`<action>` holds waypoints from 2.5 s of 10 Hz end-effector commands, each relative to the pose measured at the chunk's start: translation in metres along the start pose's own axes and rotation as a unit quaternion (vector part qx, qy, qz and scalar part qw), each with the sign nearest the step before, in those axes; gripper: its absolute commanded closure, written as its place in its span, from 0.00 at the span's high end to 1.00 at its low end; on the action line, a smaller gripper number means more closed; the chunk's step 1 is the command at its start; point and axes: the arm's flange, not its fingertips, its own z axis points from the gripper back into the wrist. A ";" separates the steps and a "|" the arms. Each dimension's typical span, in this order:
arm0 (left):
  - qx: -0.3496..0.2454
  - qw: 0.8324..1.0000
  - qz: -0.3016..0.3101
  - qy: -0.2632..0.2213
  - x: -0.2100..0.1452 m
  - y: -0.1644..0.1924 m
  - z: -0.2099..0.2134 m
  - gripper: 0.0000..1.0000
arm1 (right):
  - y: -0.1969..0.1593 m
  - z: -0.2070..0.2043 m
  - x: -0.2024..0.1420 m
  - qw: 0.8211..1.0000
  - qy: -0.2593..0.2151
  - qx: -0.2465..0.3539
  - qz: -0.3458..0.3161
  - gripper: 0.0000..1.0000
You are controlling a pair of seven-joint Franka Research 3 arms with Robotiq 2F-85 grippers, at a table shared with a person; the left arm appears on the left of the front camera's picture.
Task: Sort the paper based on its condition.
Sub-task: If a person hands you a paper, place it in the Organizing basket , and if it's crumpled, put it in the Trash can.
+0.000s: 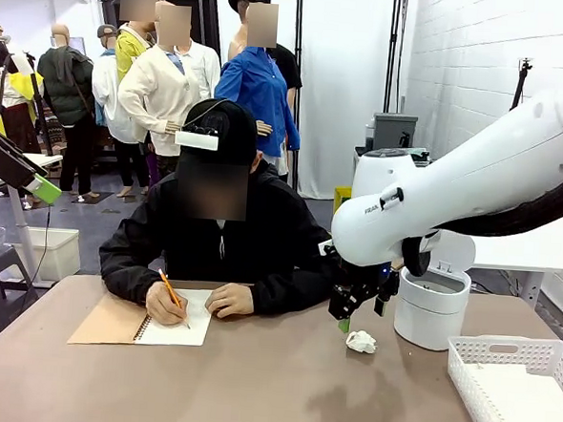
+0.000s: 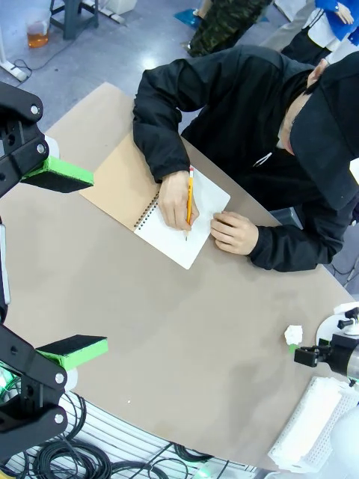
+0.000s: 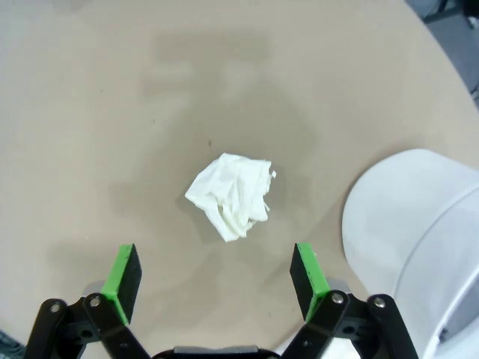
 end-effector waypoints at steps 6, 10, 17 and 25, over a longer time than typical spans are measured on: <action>0.000 1.000 0.002 -0.001 0.000 0.001 0.000 1.00 | 0.006 -0.059 0.028 0.999 0.033 -0.036 -0.005 1.00; 0.000 1.000 0.002 -0.001 0.000 0.001 0.000 1.00 | 0.002 -0.068 0.028 0.999 0.046 -0.022 -0.007 1.00; 0.000 1.000 0.002 -0.001 0.000 0.001 0.000 1.00 | 0.006 -0.051 0.026 0.998 0.064 -0.005 -0.030 0.10; 0.000 1.000 0.002 -0.001 0.000 0.001 0.000 1.00 | -0.004 0.077 0.015 0.999 0.003 0.039 -0.012 0.10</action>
